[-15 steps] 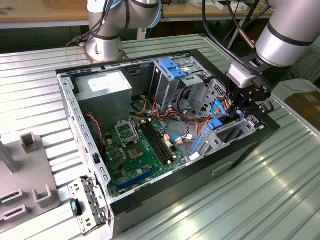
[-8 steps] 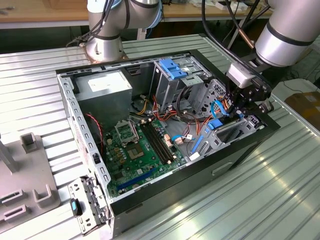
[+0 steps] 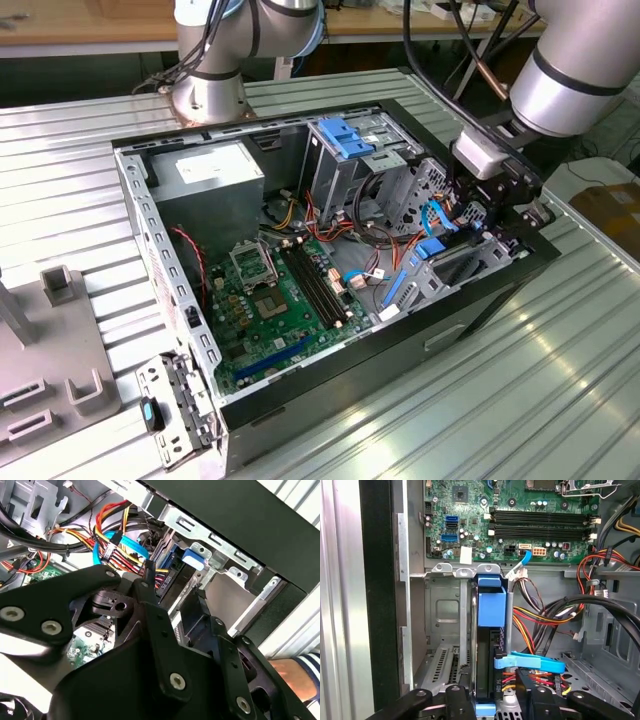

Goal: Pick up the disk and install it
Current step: 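Insert the second disk wire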

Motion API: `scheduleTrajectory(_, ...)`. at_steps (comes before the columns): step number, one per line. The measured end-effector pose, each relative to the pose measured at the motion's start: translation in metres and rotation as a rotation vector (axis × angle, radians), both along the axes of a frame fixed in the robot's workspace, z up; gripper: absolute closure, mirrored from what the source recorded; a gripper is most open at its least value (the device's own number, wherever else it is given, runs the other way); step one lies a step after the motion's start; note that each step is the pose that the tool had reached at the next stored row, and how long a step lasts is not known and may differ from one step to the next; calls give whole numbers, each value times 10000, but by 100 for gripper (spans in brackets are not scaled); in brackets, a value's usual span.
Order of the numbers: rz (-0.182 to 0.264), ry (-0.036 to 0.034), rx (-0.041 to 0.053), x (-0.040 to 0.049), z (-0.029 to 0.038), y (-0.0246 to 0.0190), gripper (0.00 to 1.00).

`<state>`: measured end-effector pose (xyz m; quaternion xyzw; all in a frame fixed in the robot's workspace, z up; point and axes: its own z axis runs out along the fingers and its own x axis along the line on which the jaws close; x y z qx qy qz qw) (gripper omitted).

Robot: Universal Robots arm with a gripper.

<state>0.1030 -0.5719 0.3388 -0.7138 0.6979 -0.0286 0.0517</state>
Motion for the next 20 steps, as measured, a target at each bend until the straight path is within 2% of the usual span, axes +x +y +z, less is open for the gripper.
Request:
scheduleTrajectory(1, 0, 0, 2, 0, 47, 1, 52)
scheduleTrajectory(2, 0, 0, 1, 0, 143, 5, 52)
scheduleTrajectory(5, 0, 0, 0, 1, 311, 26, 52)
scheduleTrajectory(7, 1, 0, 0, 1, 333, 61, 52)
scheduleTrajectory(8, 1, 0, 0, 1, 340, 103, 52)
scheduleTrajectory(11, 1, 0, 0, 1, 354, 186, 52)
scheduleTrajectory(16, 0, 0, -3, 1, 467, 210, 52)
scheduleTrajectory(20, 0, 0, -2, 1, 473, 214, 52)
